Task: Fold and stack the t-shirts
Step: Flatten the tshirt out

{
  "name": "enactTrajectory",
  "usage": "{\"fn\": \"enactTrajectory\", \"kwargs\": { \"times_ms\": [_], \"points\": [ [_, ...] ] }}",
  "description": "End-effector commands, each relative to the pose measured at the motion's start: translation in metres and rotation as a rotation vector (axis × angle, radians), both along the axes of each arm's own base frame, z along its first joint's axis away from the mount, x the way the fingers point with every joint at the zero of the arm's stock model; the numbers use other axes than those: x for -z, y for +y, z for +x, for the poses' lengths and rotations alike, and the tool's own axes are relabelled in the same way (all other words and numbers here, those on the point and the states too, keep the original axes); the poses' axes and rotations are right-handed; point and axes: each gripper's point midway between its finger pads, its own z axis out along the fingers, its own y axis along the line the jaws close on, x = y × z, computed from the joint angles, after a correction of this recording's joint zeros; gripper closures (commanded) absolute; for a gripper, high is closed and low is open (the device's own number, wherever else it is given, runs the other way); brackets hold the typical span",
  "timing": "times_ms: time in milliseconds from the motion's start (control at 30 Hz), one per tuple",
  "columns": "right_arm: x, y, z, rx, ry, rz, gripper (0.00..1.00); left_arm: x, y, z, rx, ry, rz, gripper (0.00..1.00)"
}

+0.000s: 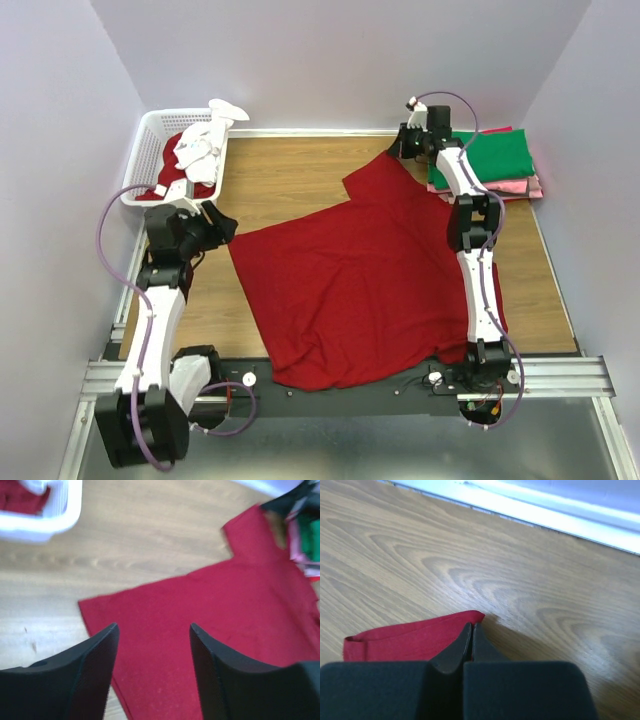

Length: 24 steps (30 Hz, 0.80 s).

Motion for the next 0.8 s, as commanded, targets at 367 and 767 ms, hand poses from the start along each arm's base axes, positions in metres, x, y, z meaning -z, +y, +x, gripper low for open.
{"fn": "enactTrajectory", "kwargs": {
  "times_ms": [367,767],
  "points": [
    [-0.068,0.017,-0.023,-0.072,-0.029,0.069,1.0,0.136,0.045,0.045,-0.347,0.463,0.116,0.6],
    [-0.074,0.022,-0.036,-0.097,-0.006,0.09,1.0,0.159,0.049,0.08,-0.365,0.505,0.149,0.57]
  ]
}}
